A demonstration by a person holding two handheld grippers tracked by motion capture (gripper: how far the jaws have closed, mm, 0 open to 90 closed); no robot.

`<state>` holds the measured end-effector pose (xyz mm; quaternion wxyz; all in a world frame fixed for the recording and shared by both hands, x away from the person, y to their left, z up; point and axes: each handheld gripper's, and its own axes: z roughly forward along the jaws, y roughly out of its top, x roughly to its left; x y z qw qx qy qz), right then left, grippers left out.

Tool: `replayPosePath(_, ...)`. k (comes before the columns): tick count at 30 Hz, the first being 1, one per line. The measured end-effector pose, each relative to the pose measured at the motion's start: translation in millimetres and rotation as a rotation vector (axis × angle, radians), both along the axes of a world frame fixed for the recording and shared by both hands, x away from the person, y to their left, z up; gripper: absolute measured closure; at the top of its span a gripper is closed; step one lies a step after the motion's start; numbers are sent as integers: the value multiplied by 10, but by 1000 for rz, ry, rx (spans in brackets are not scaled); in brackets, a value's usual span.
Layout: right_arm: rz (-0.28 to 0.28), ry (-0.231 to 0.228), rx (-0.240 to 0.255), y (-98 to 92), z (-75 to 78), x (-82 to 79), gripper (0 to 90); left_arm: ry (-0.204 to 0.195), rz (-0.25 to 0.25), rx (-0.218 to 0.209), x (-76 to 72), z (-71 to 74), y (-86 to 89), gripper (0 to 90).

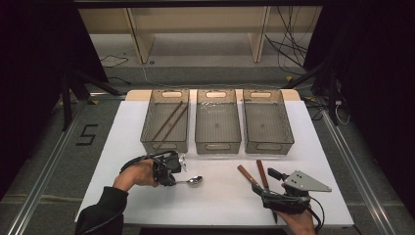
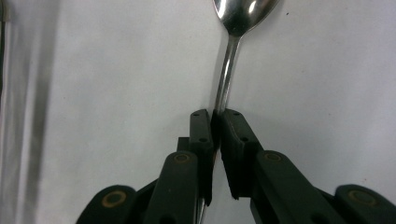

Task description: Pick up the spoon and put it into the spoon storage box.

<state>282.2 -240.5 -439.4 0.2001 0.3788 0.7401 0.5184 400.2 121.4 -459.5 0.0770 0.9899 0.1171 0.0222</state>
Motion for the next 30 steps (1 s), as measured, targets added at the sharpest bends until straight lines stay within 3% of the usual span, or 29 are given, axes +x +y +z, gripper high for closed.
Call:
replayPosePath(8, 2, -2, 0, 2, 3, 0, 253, -12, -23, 4, -44, 6, -26, 854)
replayPosePath(14, 1, -2, 0, -6, 7, -1, 253, -13, -11, -16, -38, 19, 2, 863)
replayPosePath(16, 0, -3, 3, -6, 6, -1, 252, -37, 15, -24, -25, 62, 24, 888)
replayPosePath(20, 3, -1, 0, -7, 5, 0, 253, -18, 24, -40, -13, 48, 59, 891)
replayPosePath(30, 1, -2, 1, -6, 5, 1, 252, -29, 53, -73, 13, 83, 85, 891)
